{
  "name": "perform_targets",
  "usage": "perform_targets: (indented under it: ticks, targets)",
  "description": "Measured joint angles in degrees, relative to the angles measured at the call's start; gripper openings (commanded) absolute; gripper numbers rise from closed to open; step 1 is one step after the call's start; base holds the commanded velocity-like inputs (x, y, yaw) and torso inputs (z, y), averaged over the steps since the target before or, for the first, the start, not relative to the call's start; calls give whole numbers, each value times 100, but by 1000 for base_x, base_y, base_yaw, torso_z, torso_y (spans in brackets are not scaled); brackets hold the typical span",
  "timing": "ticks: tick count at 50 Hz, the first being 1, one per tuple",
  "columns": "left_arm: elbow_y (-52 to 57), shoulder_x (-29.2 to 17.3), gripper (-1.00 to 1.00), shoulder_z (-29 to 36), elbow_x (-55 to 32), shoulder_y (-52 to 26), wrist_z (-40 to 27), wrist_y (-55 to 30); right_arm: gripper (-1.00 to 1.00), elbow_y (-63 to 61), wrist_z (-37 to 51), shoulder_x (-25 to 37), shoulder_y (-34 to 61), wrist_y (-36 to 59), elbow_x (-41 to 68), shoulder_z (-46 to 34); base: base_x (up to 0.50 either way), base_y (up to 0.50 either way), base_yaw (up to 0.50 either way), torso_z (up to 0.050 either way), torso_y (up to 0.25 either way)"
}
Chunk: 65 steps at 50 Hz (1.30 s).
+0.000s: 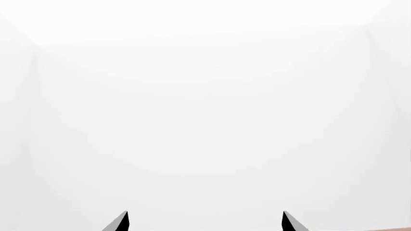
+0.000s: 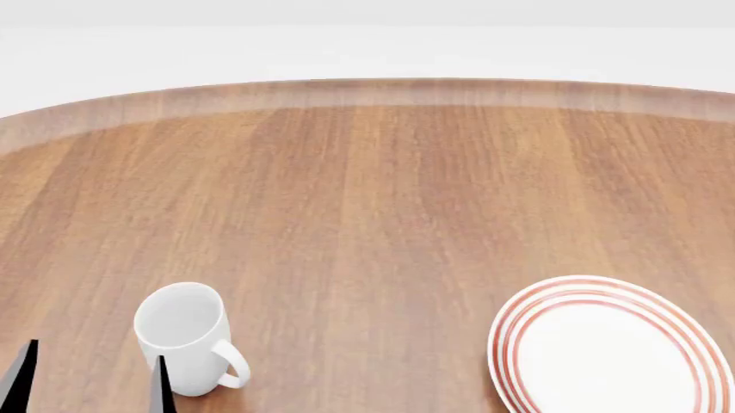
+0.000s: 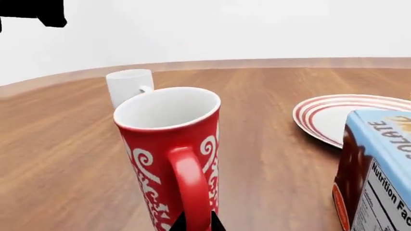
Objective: Pick up the red mug and put it on the plate
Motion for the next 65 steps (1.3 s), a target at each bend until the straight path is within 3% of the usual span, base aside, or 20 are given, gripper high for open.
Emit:
perform_targets:
  ticks: [20,37,65]
  targets:
    - [-25,-12,100,29,0,-16,-29,46,-100,-2863,662,626,-674,1679,-459,305,0,0,0,0,0]
    - [-29,-27,100,59,-4,-26,-45,54,-100,-4520,1047,993,-785,2928,-308,571,0,0,0,0,0]
    - [-52,-50,100,115,-27,-48,-61,96,-100,-6210,1817,1673,-40,4546,1891,1418,0,0,0,0,0]
